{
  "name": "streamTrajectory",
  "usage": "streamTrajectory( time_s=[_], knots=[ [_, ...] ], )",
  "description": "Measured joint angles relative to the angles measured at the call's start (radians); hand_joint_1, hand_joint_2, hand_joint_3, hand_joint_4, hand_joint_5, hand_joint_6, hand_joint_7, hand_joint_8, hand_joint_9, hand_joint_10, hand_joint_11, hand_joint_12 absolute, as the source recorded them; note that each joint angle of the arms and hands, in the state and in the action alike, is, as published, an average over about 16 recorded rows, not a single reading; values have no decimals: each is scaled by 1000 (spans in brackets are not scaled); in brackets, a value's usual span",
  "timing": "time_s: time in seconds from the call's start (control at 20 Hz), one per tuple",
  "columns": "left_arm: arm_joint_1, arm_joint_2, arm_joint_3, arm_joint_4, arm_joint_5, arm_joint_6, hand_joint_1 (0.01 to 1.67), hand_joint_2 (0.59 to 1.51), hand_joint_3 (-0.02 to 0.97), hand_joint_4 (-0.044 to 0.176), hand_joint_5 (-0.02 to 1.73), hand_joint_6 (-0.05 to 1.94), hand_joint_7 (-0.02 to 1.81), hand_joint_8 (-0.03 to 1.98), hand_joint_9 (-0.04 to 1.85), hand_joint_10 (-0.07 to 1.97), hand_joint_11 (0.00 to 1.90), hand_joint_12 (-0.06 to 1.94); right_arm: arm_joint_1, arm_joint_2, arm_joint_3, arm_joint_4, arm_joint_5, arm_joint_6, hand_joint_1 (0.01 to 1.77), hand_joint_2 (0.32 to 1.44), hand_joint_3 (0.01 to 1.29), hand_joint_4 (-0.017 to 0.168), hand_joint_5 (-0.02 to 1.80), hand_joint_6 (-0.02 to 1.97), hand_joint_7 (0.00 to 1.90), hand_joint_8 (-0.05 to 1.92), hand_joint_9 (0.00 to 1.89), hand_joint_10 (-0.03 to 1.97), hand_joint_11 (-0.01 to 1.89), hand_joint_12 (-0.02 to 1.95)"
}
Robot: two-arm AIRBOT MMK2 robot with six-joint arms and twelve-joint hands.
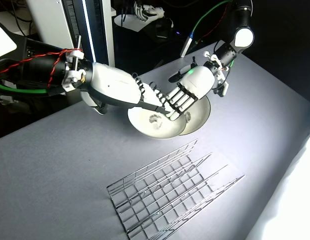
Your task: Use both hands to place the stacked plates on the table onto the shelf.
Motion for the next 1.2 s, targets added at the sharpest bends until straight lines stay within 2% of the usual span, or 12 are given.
streamTrajectory(
  time_s=[0.4,0.85,1.2],
  knots=[
    [6,3,28,-21,-21,-19,13,1058,22,-3,-13,-25,-15,-22,4,-12,14,-5,9,0,9,-5,16,0,918,831,14,2,15,12,12,-4,21,-3,21,-6],
    [9,13,40,-36,-8,-43,13,1055,21,-4,-16,-36,-13,-17,16,0,14,4,22,1,9,-9,31,1,906,840,13,2,16,12,13,-3,20,-2,21,-6],
    [11,18,42,-44,2,-57,13,1062,21,-4,-17,-39,-13,-16,19,-2,14,5,3,-2,10,-14,36,0,907,845,13,2,17,12,13,-3,20,-2,21,-6]
  ],
)
